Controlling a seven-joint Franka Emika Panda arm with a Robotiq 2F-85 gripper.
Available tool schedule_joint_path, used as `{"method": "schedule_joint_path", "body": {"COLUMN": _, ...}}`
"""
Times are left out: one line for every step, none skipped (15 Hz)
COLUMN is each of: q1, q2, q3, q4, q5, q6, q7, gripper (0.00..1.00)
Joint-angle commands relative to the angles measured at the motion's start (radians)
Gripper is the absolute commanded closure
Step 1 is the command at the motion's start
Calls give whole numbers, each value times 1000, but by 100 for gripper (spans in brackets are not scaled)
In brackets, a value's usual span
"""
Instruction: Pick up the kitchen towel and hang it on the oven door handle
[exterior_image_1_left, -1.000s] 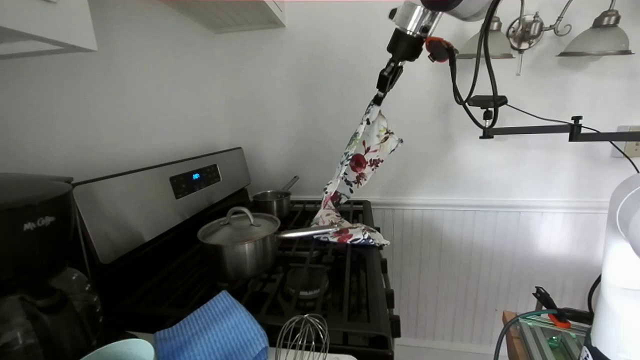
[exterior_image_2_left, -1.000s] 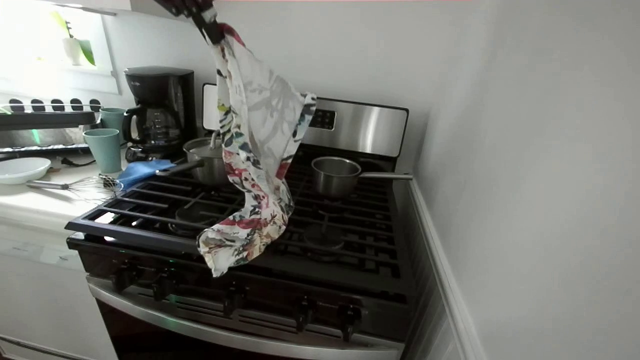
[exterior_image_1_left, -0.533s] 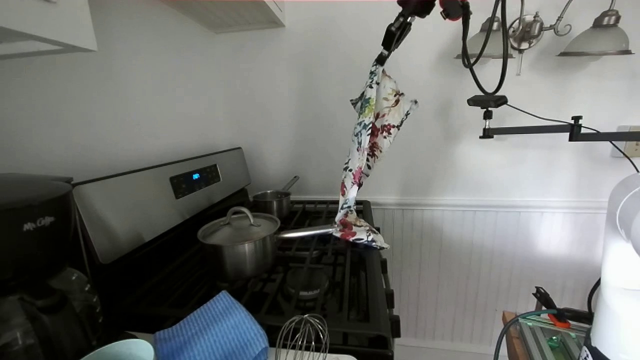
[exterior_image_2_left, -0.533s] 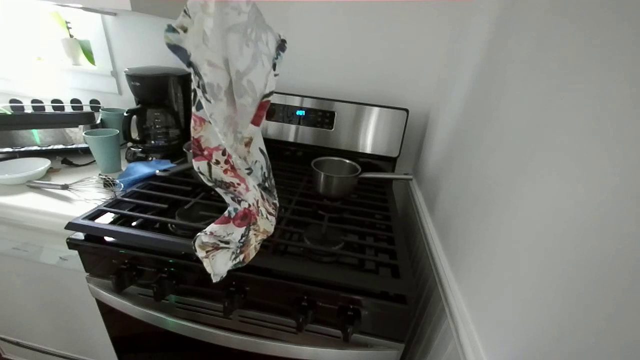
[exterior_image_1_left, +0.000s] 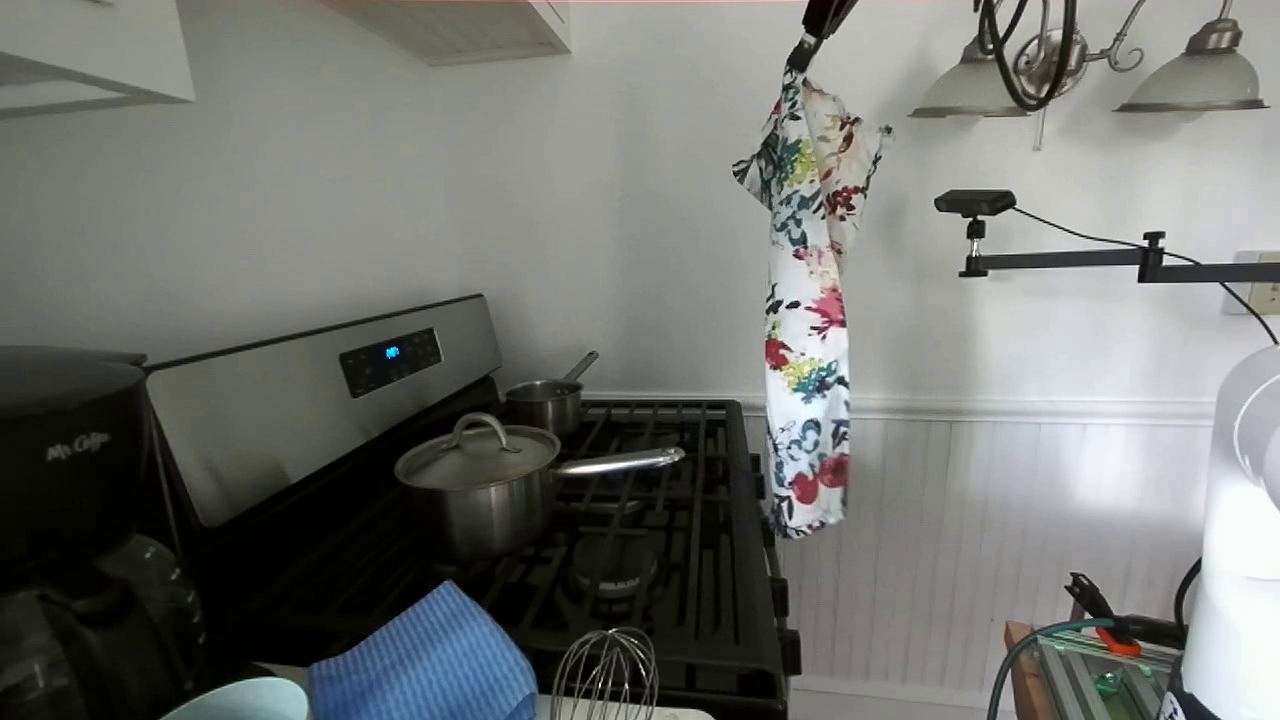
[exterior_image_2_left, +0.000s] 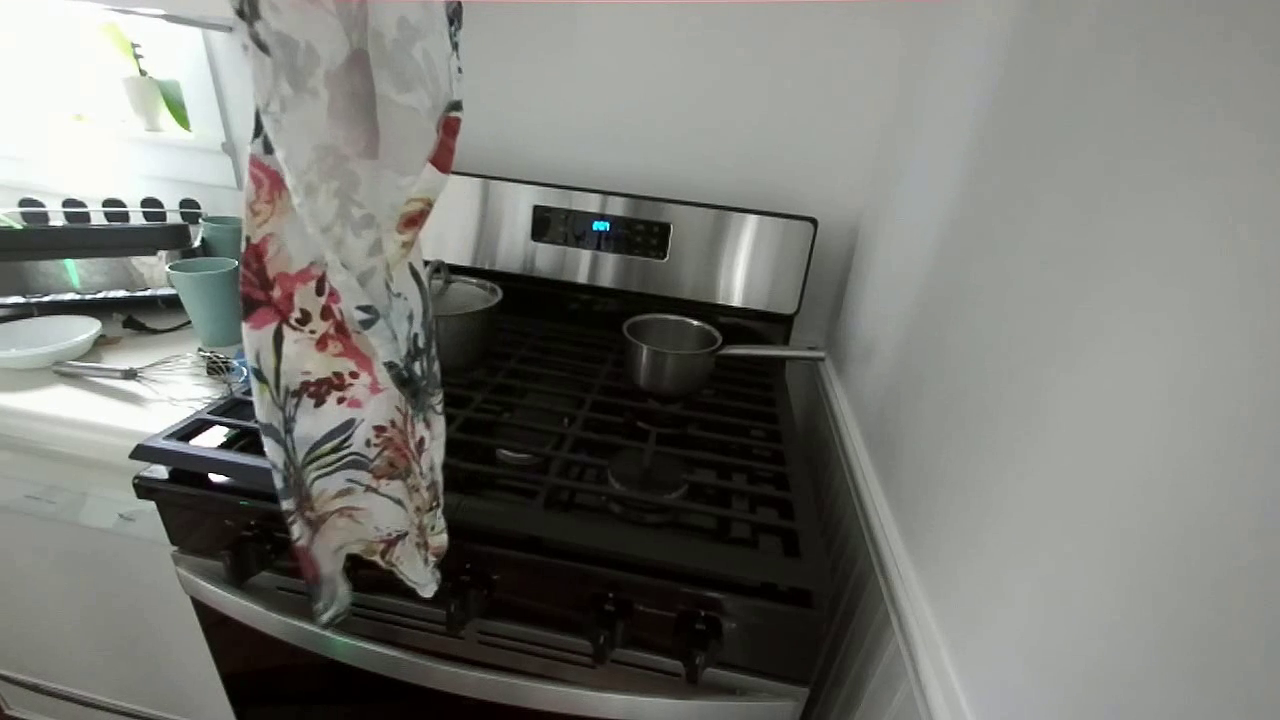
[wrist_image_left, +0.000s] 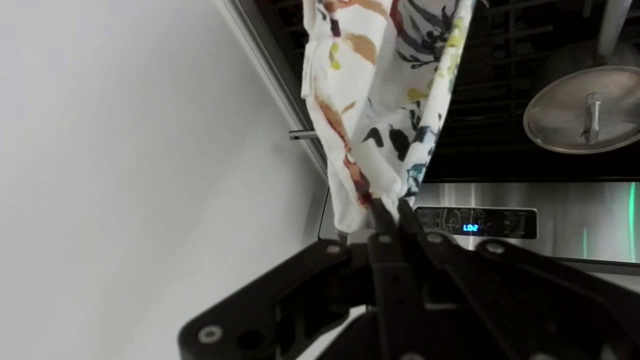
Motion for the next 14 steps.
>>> {"method": "schedule_joint_path", "body": {"q1": 20, "q2": 3, "q3": -1, "q4": 45, "q5": -44, "q6": -78, "q7": 27, "gripper": 99}}
{"method": "schedule_joint_path", "body": {"q1": 18, "q2": 4, "q3": 0, "q4": 41, "q5": -53, "q6": -79, "q7": 31, "gripper": 99}}
{"method": "schedule_joint_path", "body": {"q1": 19, "q2": 5, "q3": -1, "q4": 35, "q5": -59, "q6": -75, "q7": 34, "gripper": 99}}
{"method": "schedule_joint_path", "body": {"q1": 19, "q2": 4, "q3": 0, "q4": 23, "q5": -67, "q6": -71, "q7": 36, "gripper": 99}}
{"method": "schedule_joint_path", "body": {"q1": 17, "q2": 2, "q3": 3, "q4": 10, "q5": -77, "q6": -62, "q7": 41, "gripper": 99}}
{"method": "schedule_joint_path", "body": {"q1": 17, "q2": -1, "q3": 3, "q4": -3, "q5": -81, "q6": -58, "q7": 48, "gripper": 99}}
{"method": "schedule_joint_path", "body": {"q1": 17, "q2": -2, "q3": 3, "q4": -13, "q5": -85, "q6": -55, "q7": 51, "gripper": 99}}
{"method": "schedule_joint_path", "body": {"q1": 17, "q2": -4, "q3": 2, "q4": -27, "q5": -87, "q6": -52, "q7": 57, "gripper": 99}}
{"method": "schedule_joint_path", "body": {"q1": 15, "q2": -6, "q3": 2, "q4": -38, "q5": -90, "q6": -50, "q7": 62, "gripper": 99}}
{"method": "schedule_joint_path", "body": {"q1": 13, "q2": -8, "q3": 3, "q4": -51, "q5": -96, "q6": -50, "q7": 67, "gripper": 99}}
{"method": "schedule_joint_path", "body": {"q1": 12, "q2": -8, "q3": 1, "q4": -60, "q5": -98, "q6": -52, "q7": 71, "gripper": 99}}
{"method": "schedule_joint_path", "body": {"q1": 9, "q2": -8, "q3": 2, "q4": -69, "q5": -103, "q6": -54, "q7": 79, "gripper": 99}}
{"method": "schedule_joint_path", "body": {"q1": 9, "q2": -9, "q3": 0, "q4": -80, "q5": -106, "q6": -53, "q7": 84, "gripper": 99}}
{"method": "schedule_joint_path", "body": {"q1": 8, "q2": -9, "q3": -1, "q4": -89, "q5": -109, "q6": -50, "q7": 90, "gripper": 99}}
